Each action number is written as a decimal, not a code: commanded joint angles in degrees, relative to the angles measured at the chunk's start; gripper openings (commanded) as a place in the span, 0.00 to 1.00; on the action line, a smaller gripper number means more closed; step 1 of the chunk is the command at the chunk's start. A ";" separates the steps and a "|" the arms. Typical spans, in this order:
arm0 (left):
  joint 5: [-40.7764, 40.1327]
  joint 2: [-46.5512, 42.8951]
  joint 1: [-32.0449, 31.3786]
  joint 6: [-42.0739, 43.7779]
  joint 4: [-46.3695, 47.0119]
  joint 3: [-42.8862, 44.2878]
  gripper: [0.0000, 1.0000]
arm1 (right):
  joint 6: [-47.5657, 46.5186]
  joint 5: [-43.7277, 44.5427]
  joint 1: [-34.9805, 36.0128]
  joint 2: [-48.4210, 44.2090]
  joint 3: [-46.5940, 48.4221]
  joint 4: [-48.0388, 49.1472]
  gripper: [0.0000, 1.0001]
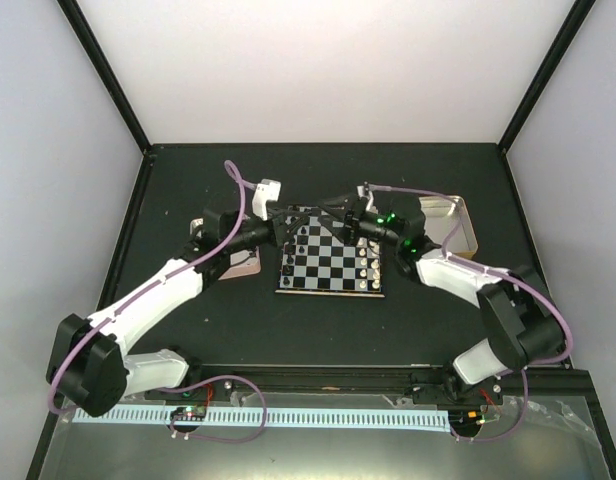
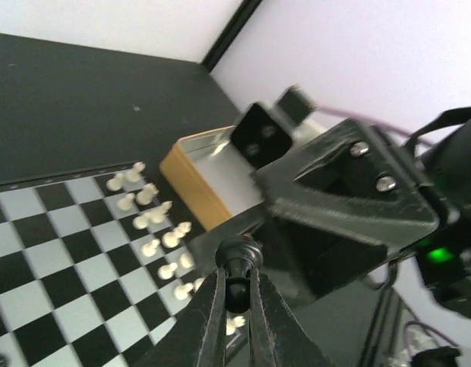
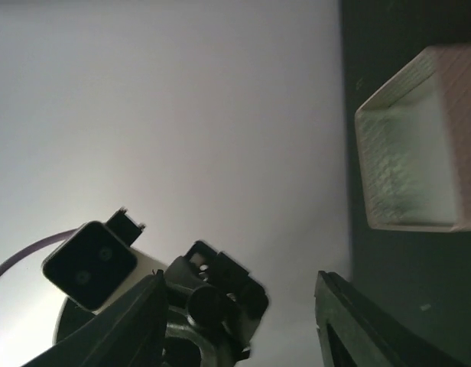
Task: Set up the chess pieces on the board
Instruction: Place the chess piece on the chessboard, then adjust the storage box at the center of the board, then pick up the chess piece from the storage box.
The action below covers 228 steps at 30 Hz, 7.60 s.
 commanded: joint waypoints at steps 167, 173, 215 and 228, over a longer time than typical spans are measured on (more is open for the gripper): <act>-45.27 35.38 25.46 19.65 -59.58 27.06 0.18 | -64.60 51.45 -8.03 5.12 37.97 -87.01 0.56; -46.52 30.54 25.53 15.69 -61.58 24.96 0.13 | -66.05 52.74 -8.02 3.26 37.97 -85.34 0.56; -25.72 42.27 17.39 13.02 -37.88 29.80 0.26 | -63.55 54.57 -8.05 -4.73 30.14 -82.23 0.57; -26.74 44.71 17.39 13.46 -38.83 30.54 0.17 | -62.83 54.58 -8.04 -4.28 30.30 -82.64 0.57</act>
